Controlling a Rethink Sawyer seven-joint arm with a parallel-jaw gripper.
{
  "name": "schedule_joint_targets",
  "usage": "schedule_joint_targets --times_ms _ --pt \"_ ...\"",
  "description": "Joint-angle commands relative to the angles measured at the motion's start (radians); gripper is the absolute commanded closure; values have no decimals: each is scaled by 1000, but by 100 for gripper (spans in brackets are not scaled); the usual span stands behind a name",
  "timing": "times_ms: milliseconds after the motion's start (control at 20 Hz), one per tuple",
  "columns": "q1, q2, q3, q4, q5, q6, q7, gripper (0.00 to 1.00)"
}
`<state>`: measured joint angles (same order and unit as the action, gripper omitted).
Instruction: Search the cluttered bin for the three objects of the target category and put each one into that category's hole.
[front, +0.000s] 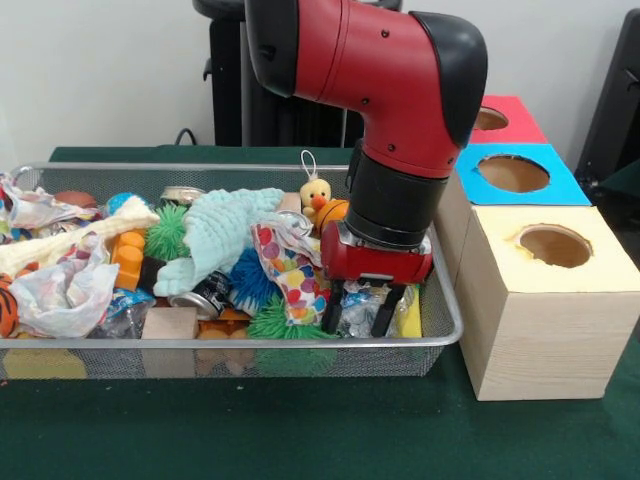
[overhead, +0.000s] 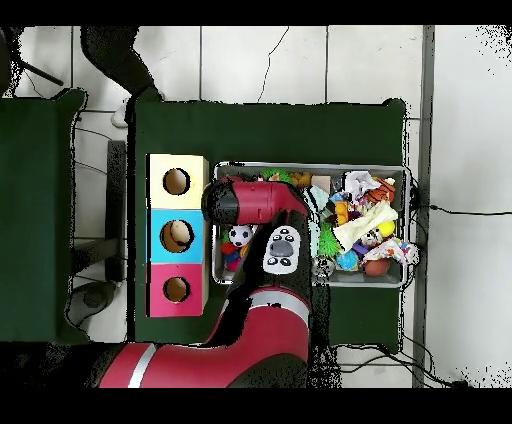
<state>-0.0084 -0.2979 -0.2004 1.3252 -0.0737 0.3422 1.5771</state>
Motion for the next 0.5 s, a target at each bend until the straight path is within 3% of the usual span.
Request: schedule_joint_targets --times_ms 50,500 --pt "-36 -26 88 95 21 46 142 0" --pt "-12 -36 71 120 23 22 173 0"
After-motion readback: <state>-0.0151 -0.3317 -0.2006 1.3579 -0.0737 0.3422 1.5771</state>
